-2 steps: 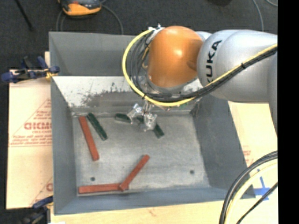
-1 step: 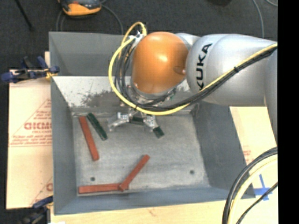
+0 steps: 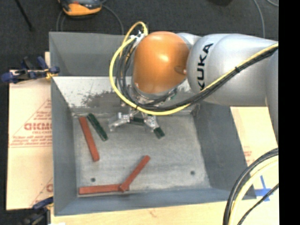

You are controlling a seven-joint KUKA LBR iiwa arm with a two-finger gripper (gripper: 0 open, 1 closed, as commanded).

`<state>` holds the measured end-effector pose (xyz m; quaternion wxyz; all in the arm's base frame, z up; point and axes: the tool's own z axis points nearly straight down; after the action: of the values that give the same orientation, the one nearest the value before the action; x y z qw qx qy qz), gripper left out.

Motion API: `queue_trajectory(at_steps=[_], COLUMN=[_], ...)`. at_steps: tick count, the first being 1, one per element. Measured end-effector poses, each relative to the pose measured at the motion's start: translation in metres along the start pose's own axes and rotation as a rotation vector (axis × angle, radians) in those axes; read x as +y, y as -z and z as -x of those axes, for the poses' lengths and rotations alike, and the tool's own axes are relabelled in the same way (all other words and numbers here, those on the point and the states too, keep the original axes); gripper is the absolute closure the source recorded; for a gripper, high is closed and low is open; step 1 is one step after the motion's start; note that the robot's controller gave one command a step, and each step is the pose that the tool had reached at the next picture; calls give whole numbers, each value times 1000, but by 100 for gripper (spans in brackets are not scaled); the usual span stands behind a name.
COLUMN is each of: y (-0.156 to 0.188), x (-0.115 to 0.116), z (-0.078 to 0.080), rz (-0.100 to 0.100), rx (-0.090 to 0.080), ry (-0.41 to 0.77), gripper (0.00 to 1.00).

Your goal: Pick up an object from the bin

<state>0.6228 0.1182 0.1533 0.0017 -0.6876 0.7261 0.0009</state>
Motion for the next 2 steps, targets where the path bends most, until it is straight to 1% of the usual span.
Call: queue_trajectory(at_steps=[1,2], y=[-43,-74], x=[-17,-30], z=[-20,-57], rz=[-9,-4], rx=[-1,-2], ry=[-34,-82], gripper=[0,0])
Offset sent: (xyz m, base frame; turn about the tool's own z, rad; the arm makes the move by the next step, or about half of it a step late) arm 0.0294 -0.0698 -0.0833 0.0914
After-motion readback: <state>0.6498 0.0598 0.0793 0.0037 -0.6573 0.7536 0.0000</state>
